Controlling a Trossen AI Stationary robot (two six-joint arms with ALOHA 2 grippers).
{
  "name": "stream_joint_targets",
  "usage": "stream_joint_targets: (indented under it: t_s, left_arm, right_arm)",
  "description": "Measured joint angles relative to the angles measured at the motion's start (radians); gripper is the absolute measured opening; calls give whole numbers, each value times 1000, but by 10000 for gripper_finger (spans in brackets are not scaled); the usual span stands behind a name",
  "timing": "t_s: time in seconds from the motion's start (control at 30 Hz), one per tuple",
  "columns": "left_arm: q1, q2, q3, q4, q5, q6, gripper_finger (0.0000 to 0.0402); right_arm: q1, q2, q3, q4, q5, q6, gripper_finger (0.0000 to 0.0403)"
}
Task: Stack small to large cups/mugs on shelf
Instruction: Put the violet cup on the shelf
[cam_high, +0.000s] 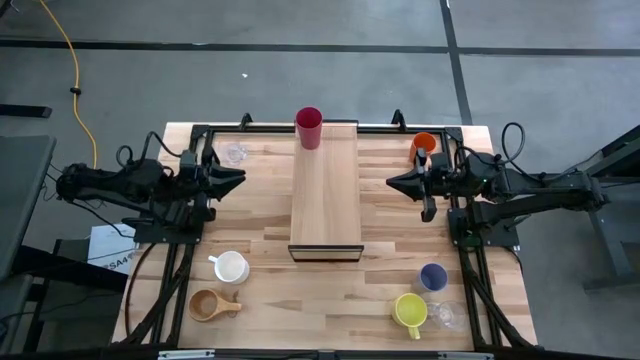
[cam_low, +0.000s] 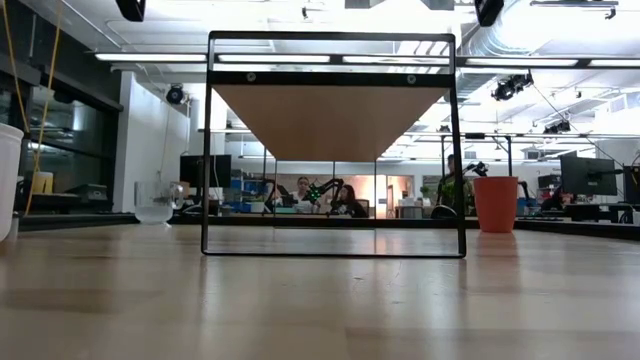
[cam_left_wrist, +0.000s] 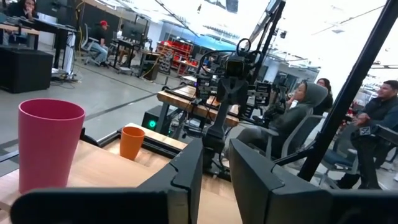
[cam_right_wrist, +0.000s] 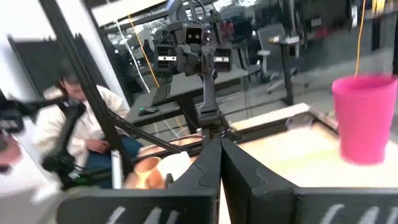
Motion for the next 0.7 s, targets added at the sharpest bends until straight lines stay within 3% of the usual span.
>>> stream_joint_targets:
  t_s: [0.17,0.37,0.57,0.7]
  left_arm:
    - [0,0,0,-1,0,0,70]
    - [0,0,0,-2,0,0,70]
    - [0,0,0,-2,0,0,69]
    - [0,0,0,-3,0,0,69]
  right_arm:
    - [2,-2,3,-92,-36,168,35]
    - [68,72,203,-582,-65,301,115]
    - [242,235,447,-1099,-115,387,170]
    - [398,307,473,-1242,-141,491,182]
